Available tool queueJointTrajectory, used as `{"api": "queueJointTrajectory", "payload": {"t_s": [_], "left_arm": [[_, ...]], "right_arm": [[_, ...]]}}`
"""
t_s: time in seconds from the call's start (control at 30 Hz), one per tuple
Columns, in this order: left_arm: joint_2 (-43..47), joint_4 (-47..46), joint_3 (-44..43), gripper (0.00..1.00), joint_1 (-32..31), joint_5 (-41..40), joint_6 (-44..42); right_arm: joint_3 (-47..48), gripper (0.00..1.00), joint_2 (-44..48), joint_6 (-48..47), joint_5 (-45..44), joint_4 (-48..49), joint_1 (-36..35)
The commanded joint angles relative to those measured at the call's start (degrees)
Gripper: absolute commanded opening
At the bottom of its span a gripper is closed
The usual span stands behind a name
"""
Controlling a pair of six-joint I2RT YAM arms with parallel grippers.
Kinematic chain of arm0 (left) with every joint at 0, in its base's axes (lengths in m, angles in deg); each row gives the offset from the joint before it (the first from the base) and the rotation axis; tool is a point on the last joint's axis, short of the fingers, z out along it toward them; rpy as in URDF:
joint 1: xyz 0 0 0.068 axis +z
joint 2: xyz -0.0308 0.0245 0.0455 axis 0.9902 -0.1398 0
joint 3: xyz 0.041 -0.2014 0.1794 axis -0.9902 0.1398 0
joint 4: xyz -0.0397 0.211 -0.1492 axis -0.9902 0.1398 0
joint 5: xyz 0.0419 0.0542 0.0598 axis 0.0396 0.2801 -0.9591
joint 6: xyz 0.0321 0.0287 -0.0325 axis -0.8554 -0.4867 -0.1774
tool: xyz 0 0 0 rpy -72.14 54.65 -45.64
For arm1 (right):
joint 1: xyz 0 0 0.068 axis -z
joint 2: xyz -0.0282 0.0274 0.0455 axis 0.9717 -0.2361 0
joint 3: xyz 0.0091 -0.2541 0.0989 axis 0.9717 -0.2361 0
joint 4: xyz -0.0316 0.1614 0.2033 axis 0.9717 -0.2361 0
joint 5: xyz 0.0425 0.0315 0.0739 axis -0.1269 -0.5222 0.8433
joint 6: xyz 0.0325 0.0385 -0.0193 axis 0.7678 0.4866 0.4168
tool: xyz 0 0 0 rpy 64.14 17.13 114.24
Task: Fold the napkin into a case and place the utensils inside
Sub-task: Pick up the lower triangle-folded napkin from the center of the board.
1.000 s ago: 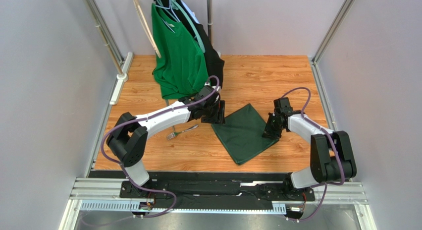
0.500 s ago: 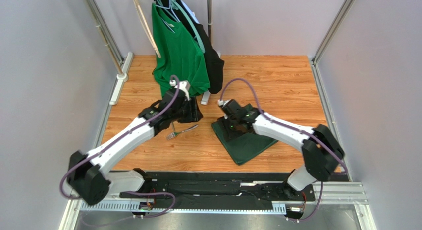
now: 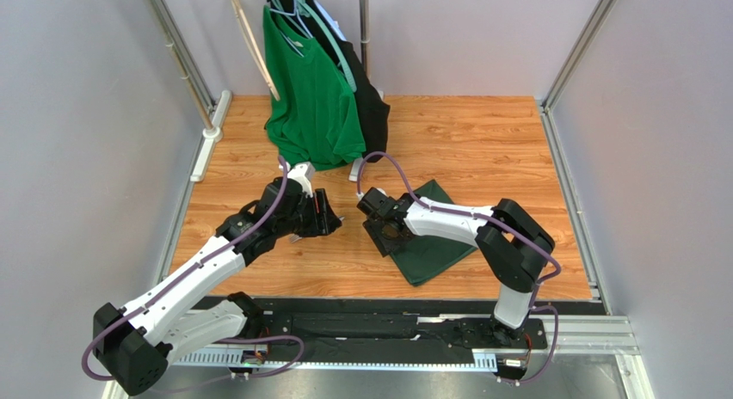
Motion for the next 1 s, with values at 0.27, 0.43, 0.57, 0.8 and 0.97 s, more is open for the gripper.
{"api": "queueJointTrajectory", "payload": {"t_s": [0.27, 0.43, 0.57, 0.8, 0.97], "left_arm": [[2.25, 0.34, 0.34, 0.60, 0.80, 0.15, 0.62], [-0.03, -0.63, 0.78, 0.61, 1.95, 2.70, 0.62], [-2.57, -2.38, 1.05, 0.62, 2.12, 4.02, 0.62], [-10.31, -11.43, 3.50, 0.62, 2.03, 12.18, 2.46], [-15.94, -18.20, 5.44, 0.61, 2.12, 17.11, 5.36]], "right_arm": [[-2.84, 0.20, -6.22, 3.74, 0.99, 4.55, -1.21], [-2.76, 0.00, -5.88, 5.15, 4.15, 6.22, -0.86], [-2.24, 0.00, -3.07, 7.16, 6.43, 7.01, -0.16], [-2.32, 0.00, 1.33, 9.02, 13.11, 8.24, 2.56], [-4.08, 0.00, 4.58, 9.46, 16.01, 9.38, 4.50]]}}
